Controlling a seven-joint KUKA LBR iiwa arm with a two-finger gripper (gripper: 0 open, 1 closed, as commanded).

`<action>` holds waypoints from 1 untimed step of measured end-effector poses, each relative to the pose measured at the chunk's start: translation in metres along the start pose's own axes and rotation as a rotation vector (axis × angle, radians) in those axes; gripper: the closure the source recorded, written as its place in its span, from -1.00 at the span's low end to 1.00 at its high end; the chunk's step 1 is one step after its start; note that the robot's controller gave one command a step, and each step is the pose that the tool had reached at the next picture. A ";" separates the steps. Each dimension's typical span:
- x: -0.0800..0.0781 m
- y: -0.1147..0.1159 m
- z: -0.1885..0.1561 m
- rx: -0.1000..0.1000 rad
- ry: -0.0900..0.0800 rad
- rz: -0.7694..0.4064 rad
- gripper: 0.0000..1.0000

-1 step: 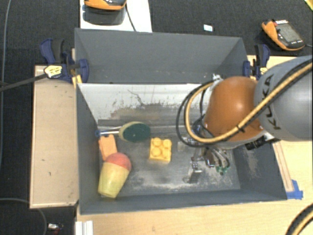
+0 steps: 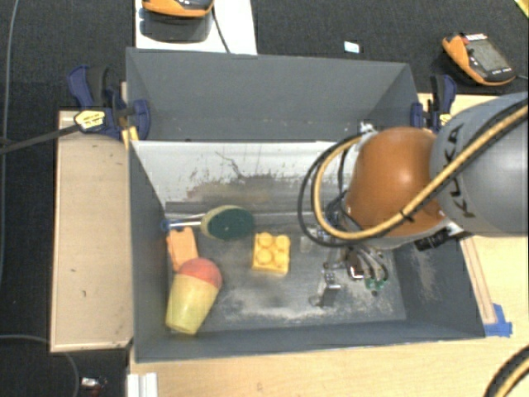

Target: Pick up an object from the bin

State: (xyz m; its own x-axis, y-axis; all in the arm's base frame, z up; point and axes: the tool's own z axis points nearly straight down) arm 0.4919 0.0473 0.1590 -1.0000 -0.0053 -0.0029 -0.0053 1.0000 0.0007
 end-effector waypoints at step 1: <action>-0.076 0.045 0.092 -0.002 -0.004 -0.028 -1.00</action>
Offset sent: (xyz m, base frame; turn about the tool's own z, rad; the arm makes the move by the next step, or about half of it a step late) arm 0.0801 0.0662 -0.0148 0.0786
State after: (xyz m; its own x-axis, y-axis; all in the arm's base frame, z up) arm 0.5678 0.0926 0.0673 -0.9994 -0.0329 -0.0066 -0.0329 0.9995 0.0030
